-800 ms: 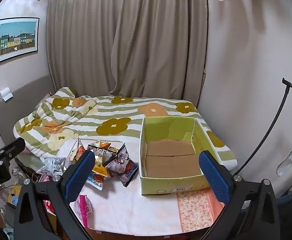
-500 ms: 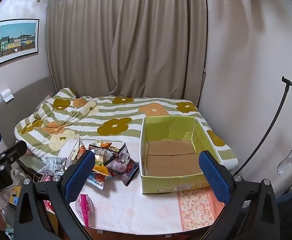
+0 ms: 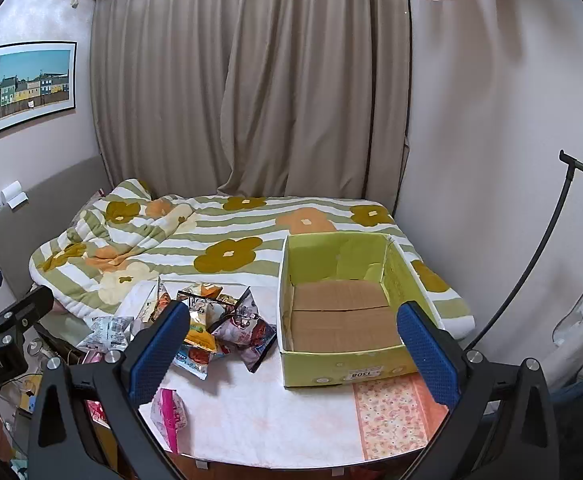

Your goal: Organize snacks

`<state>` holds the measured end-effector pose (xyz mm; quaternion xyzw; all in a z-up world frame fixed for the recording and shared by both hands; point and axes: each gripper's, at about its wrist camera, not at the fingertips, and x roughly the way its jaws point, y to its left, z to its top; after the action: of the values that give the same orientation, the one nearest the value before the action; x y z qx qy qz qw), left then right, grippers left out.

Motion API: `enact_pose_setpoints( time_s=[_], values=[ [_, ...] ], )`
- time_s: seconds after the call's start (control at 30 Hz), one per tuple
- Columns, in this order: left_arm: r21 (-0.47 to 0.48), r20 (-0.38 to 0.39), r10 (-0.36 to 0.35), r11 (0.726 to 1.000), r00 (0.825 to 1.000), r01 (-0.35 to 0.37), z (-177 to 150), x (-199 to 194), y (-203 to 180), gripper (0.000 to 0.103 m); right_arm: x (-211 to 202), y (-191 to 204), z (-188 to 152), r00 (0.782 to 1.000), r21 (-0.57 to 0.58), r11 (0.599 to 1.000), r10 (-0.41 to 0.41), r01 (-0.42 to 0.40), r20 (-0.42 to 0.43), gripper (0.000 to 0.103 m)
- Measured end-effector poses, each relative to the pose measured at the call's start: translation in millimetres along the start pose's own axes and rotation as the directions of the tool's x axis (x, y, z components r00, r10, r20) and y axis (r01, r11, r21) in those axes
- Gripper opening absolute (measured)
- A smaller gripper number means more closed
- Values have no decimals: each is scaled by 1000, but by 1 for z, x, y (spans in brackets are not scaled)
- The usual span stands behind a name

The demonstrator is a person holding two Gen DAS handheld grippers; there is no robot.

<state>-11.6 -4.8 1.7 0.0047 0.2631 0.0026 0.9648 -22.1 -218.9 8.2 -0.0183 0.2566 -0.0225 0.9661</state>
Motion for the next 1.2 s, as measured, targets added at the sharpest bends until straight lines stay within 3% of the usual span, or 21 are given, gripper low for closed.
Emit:
enact_pose_setpoints(
  time_s=[1.2],
  values=[
    [18, 5, 17, 1000, 1000, -17, 2, 7, -2, 103, 1, 0, 0, 1000, 11, 1000, 8, -8, -1, 103]
  ],
)
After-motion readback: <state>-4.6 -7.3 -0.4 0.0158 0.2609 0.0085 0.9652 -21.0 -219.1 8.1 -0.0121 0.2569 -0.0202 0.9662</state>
